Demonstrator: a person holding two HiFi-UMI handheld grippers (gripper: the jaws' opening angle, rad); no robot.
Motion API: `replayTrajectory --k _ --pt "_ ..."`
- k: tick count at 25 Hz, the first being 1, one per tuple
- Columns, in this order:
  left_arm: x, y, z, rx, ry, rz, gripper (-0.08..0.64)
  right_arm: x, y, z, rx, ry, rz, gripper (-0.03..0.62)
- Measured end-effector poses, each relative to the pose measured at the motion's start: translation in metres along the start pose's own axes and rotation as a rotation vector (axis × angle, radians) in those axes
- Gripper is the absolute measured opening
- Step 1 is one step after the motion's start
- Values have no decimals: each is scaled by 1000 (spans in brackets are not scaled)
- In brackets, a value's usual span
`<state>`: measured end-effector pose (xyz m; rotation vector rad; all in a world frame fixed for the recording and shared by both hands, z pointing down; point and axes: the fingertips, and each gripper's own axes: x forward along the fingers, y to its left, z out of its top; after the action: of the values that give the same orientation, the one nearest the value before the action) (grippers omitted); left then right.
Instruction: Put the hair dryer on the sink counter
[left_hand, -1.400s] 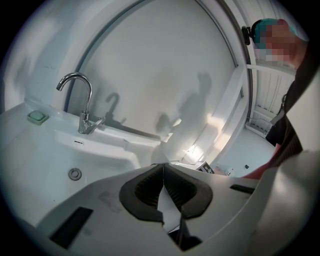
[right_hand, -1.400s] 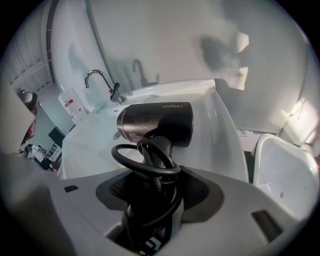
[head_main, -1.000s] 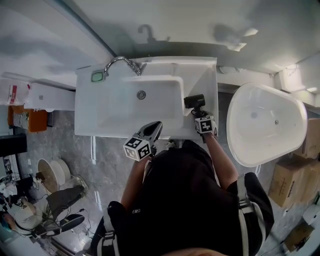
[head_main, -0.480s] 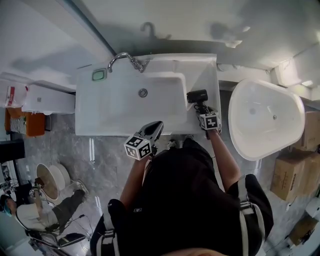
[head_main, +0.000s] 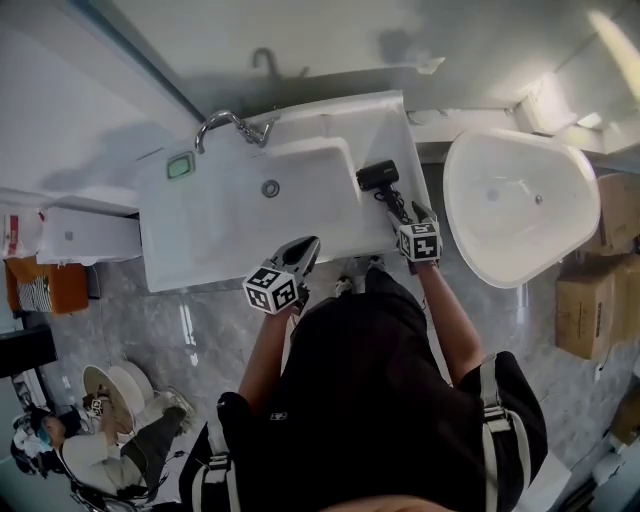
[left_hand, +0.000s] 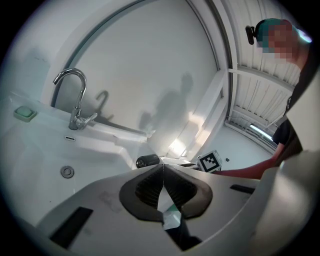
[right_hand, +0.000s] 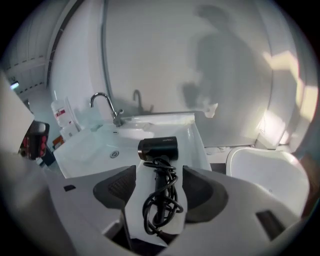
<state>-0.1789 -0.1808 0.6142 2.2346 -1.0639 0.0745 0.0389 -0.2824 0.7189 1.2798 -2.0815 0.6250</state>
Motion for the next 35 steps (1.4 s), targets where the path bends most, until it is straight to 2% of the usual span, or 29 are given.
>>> replayTrajectory --k 3,7,10,11,15,18,21,29,35 --pt "4 -4 -4 10 8 -25 17 -20 0 6 50 -59 0 309" --pt "10 -14 -6 25 19 -61 17 -47 -1 11 103 -140 -4 183" --pt "12 -20 -9 31 24 -78 17 -65 6 13 193 -210 64 89" --pt "13 -21 -10 31 26 -82 16 -70 10 14 204 -230 93 75" --pt "18 -27 -14 39 38 -100 16 -92 34 18 174 -298 197 61" --pt "21 -29 -15 43 40 -104 17 -103 46 16 125 -305 225 61" --pt "25 -31 -15 45 39 -104 16 -106 48 14 135 -296 247 60" --pt "40 -46 -15 54 52 -118 17 -116 40 22 109 -310 255 60" --pt "54 -60 -16 58 66 -127 16 -123 27 13 111 -299 253 60"
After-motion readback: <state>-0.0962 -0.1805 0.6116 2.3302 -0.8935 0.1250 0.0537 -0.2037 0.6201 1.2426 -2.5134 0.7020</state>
